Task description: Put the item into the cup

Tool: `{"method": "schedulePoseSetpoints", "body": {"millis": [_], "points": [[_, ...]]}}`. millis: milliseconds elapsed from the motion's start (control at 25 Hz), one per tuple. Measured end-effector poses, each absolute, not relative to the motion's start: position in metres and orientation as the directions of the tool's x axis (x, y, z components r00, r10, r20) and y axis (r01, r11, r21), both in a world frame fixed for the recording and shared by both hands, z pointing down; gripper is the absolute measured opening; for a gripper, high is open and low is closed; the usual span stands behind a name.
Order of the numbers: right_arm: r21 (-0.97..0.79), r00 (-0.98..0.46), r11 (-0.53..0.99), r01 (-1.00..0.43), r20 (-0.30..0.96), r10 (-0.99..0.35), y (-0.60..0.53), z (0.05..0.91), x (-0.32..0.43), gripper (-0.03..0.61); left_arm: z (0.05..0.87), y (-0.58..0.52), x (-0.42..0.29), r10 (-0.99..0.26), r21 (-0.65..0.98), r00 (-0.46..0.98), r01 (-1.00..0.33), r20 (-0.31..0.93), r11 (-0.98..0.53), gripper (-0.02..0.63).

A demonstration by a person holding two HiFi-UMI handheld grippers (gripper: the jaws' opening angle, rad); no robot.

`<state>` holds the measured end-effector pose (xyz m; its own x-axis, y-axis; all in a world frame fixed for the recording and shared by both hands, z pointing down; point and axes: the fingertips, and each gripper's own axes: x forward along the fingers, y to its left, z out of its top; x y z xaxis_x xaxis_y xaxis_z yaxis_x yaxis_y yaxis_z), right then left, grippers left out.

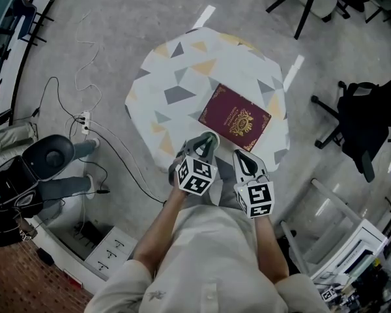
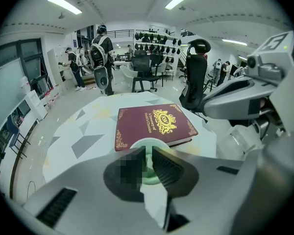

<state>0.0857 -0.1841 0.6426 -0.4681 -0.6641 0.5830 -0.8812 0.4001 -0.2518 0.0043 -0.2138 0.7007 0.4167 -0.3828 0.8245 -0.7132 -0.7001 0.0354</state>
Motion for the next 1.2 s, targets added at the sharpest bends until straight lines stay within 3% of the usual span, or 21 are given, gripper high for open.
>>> {"method": "schedulePoseSetpoints", "body": {"millis": [800, 1200], "points": [[-0.139, -0.4, 0.384, -0.913, 0.494, -0.772, -0.192, 0.579, 0.081, 0.008, 0.593, -0.219, -0.011, -0.531, 0.063, 0.577, -0.712, 0.621, -0.699, 0.049], [-0.06, -0.36, 0.366, -0.929, 0.385, -0.85, -0.19, 0.514, 0.077, 0.006, 0.514, -0.218, -0.016, -0.592, 0.059, 0.701, -0.664, 0.398, -0.746, 0.041]]}}
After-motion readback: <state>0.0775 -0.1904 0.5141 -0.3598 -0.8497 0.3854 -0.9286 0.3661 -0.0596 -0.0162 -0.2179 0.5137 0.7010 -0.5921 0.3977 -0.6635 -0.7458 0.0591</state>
